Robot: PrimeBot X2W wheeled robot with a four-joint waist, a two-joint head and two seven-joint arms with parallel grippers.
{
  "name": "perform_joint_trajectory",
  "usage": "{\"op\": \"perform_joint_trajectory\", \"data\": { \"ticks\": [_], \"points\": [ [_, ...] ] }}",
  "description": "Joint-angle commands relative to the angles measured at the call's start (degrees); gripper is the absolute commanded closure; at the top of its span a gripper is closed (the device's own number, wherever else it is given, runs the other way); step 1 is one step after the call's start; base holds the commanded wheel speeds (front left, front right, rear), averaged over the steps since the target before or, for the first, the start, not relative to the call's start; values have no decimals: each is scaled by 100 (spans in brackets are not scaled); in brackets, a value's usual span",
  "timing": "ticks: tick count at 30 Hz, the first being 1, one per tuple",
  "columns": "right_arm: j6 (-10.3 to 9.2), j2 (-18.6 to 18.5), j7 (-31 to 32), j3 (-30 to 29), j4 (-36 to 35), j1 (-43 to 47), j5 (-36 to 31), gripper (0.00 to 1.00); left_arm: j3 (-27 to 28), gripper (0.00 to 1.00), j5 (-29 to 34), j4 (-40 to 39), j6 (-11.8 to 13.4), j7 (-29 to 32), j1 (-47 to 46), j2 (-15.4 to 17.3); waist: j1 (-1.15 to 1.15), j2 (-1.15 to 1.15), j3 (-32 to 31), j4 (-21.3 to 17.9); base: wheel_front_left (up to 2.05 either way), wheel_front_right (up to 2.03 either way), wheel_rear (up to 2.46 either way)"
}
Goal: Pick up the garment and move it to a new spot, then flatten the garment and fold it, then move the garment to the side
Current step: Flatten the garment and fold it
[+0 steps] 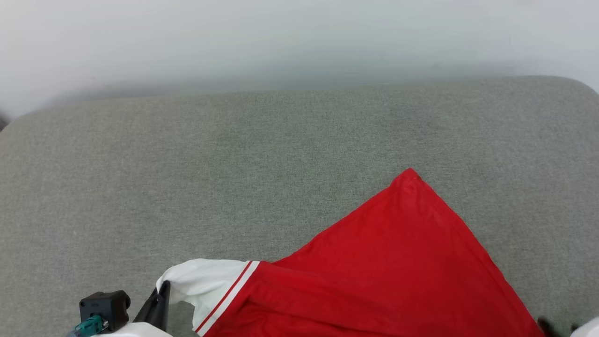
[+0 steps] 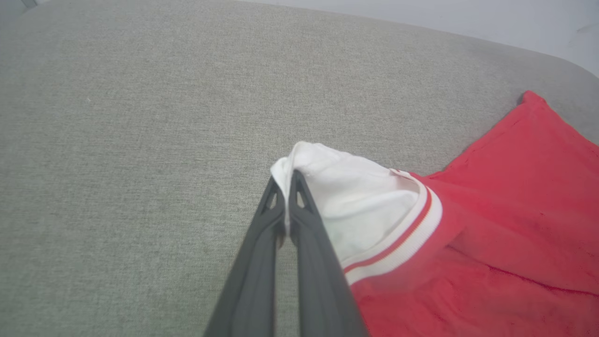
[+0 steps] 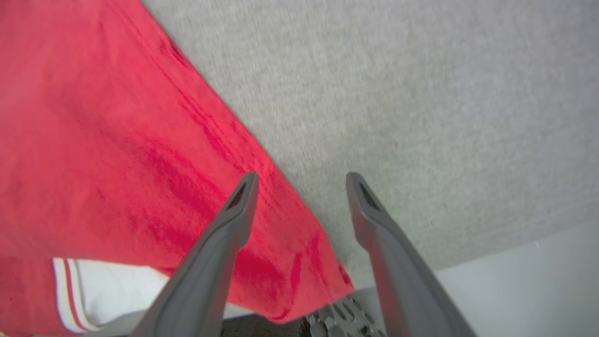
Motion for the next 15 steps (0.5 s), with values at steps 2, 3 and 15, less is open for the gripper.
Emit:
{"op": "perform_joint_trajectory", "data": {
  "ticks": [2, 3, 15],
  "points": [
    [-4, -62, -839, -29, -106, -363, -52, 0, -26, 100, 89, -87, 52, 36, -31, 54, 2, 0, 96, -9, 0, 0, 0],
    [-4, -80, -1115, -21, -91, -473, -54, 0, -35, 100, 94, -118, 50, 47, -77, 49, 2, 0, 138, 7, 0, 0, 0],
    [-4, -576, -2229, 777, 956, -2576, 202, 0, -103, 100, 289, -412, -84, -100, -737, -55, 2, 0, 942, 400, 0, 0, 0]
  ]
}}
